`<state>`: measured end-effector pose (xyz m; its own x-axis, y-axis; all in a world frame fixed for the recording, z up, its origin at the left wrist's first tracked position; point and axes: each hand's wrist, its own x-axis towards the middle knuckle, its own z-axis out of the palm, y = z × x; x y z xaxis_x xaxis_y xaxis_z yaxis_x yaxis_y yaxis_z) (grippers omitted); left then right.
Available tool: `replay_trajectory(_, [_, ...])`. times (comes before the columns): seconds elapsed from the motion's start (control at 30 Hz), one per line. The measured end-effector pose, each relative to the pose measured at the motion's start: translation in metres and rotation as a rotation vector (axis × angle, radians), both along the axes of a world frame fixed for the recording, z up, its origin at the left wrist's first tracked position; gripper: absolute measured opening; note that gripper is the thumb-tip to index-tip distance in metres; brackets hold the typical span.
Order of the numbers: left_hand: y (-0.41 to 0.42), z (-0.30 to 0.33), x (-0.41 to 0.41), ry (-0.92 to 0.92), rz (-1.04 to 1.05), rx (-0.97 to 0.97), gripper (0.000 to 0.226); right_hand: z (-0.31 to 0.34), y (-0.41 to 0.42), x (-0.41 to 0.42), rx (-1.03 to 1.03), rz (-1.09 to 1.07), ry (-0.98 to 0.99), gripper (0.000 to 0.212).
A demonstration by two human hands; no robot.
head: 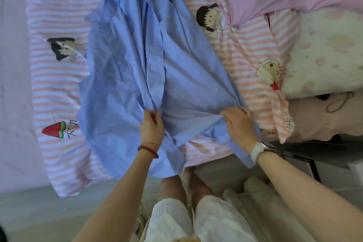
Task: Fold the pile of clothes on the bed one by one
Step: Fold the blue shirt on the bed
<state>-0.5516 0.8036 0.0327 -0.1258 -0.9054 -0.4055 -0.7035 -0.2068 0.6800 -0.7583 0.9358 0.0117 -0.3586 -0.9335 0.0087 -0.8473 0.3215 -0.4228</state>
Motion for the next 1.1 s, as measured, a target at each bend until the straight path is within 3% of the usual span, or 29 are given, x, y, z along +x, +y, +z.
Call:
replay_trajectory(0.07, [0.006, 0.014, -0.004, 0.274, 0.203, 0.148, 0.022, 0.018, 0.008, -0.017, -0.079, -0.102, -0.037, 0.035])
replay_trajectory(0.13, [0.013, 0.023, -0.010, 0.412, 0.360, 0.282, 0.020, 0.031, 0.021, -0.033, -0.142, -0.197, -0.010, 0.031])
replay_trajectory(0.27, [0.027, 0.019, -0.014, 0.342, 0.360, 0.353, 0.015, 0.045, 0.038, -0.049, -0.104, -0.235, 0.003, 0.028])
replay_trajectory(0.33, [0.034, 0.011, -0.008, 0.271, 0.330, 0.446, 0.016, 0.044, 0.042, -0.046, 0.035, -0.163, -0.155, 0.034])
replay_trajectory(0.4, [0.038, 0.002, 0.001, 0.228, 0.302, 0.505, 0.036, 0.043, 0.043, -0.038, 0.213, -0.240, -0.423, 0.041])
replay_trajectory(0.5, [0.045, -0.004, 0.005, 0.151, 0.211, 0.517, 0.041, 0.037, 0.042, -0.023, 0.202, -0.604, -0.751, 0.046])
replay_trajectory(0.57, [0.050, 0.003, 0.002, 0.114, 0.142, 0.473, 0.031, 0.031, 0.042, -0.010, 0.162, -0.852, -0.909, 0.032])
replay_trajectory(0.67, [0.057, 0.002, 0.007, 0.125, 0.226, 0.394, 0.032, 0.017, 0.046, 0.011, 0.148, -1.076, -1.077, 0.020])
replay_trajectory(0.8, [0.063, 0.003, 0.023, 0.140, 0.258, 0.303, 0.029, 0.011, 0.047, 0.028, 0.165, -1.034, -0.928, 0.026])
replay_trajectory(0.97, [0.072, 0.014, 0.037, 0.099, 0.145, 0.135, 0.037, 0.023, 0.040, 0.030, -0.065, -0.973, -0.783, 0.015])
replay_trajectory(1.1, [0.077, 0.017, 0.037, 0.089, 0.162, 0.180, 0.029, 0.044, 0.040, 0.018, -0.234, -1.038, -0.724, 0.020])
